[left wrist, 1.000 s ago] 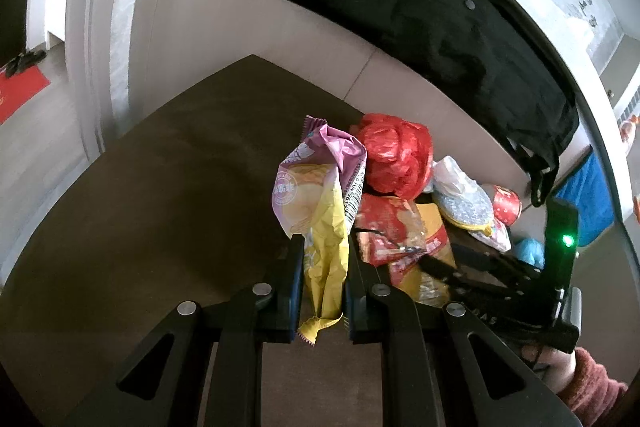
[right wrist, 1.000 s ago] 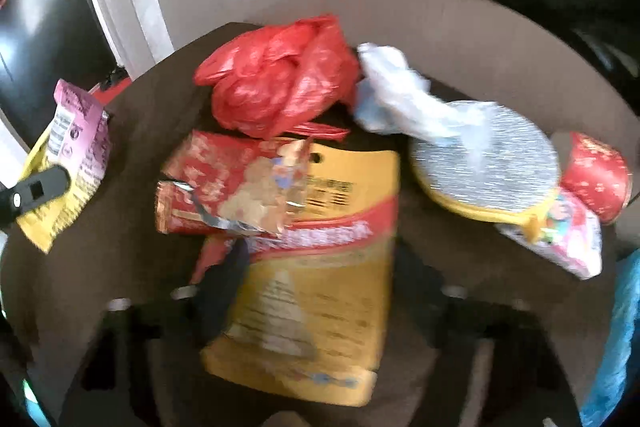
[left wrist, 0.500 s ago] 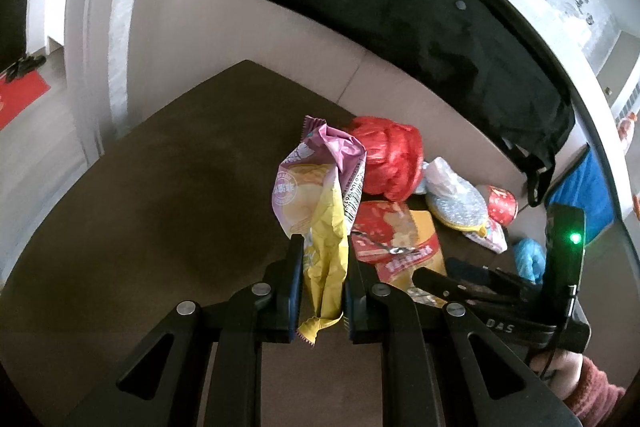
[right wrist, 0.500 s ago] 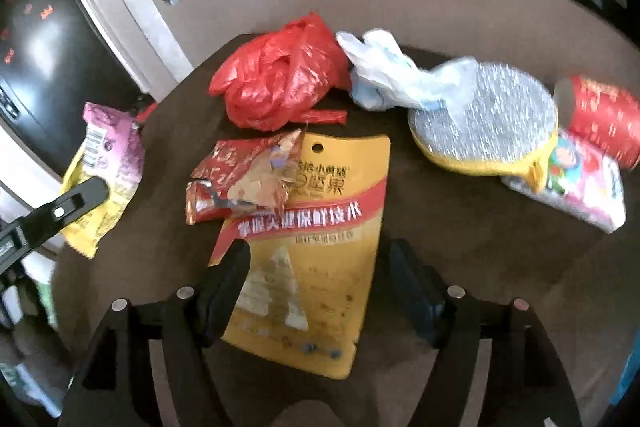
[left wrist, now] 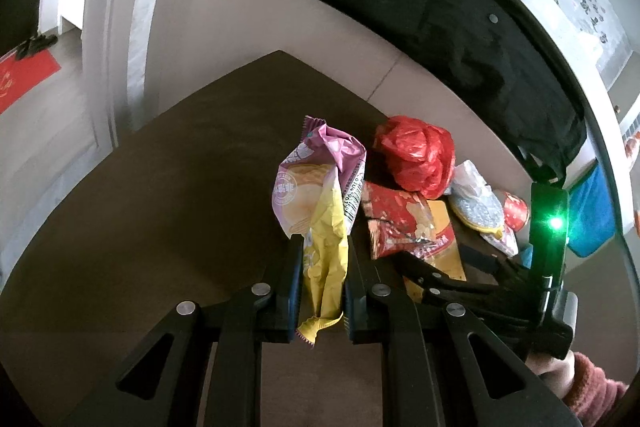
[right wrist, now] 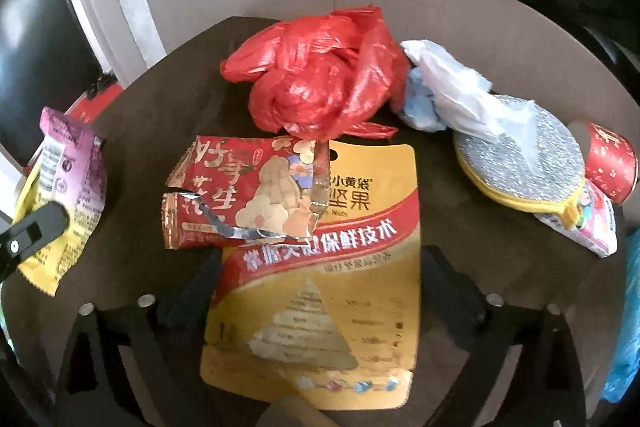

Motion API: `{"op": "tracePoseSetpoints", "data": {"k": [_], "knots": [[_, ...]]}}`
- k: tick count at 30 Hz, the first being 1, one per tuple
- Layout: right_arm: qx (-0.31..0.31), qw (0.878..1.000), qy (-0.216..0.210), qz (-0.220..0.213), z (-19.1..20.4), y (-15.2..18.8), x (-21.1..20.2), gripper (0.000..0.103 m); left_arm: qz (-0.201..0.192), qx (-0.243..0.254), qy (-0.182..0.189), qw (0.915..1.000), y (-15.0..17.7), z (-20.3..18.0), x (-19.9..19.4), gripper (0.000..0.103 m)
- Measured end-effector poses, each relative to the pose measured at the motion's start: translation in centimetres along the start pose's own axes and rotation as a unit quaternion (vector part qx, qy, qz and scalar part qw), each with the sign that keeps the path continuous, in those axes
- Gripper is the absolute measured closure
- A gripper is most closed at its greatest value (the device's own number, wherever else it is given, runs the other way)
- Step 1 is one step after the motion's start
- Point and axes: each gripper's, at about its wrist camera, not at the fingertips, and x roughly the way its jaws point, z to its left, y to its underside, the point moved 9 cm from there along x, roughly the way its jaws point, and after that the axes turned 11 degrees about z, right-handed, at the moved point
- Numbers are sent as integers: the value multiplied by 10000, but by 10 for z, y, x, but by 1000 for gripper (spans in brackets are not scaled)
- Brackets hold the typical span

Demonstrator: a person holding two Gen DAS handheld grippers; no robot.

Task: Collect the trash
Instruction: 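Grasp the yellow nut bag with the right gripper while the left gripper holds the chip bag, then carry both bags over the blue bin and open both grippers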

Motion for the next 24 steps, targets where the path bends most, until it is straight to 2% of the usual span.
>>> {"op": "tracePoseSetpoints", "data": {"k": [6,7,11,12,13,14,17,20,24], "knots": [[-329,9993,-97,-134,6,-8,5,4,32,37,1,10000,0,-1,1,87],[-371,9991,-116,-157,3,-6,4,8,18,65,-3,10000,-1,-3,0,87],[-486,9982,-169,-301,-8,1,-7,49,-23,157,20,9999,-4,-13,-2,87],[-498,9981,-197,-300,-14,3,-9,54,-25,192,25,9998,-4,-16,-2,87],[-487,9981,-225,-307,-19,5,-11,64,-27,215,31,9998,-4,-19,-3,87],[-433,9982,-280,-306,-25,7,-13,69,-32,247,38,9997,-4,-22,-4,87],[-208,9966,-747,-295,-39,14,-21,79,-52,352,58,9994,-5,-35,-6,87],[-132,9960,-815,-349,-50,19,-32,89,-47,491,61,9988,-5,-49,-8,87],[-58,9940,-938,-554,-66,22,-54,92,-102,721,128,9973,-9,-76,-11,87]]}}
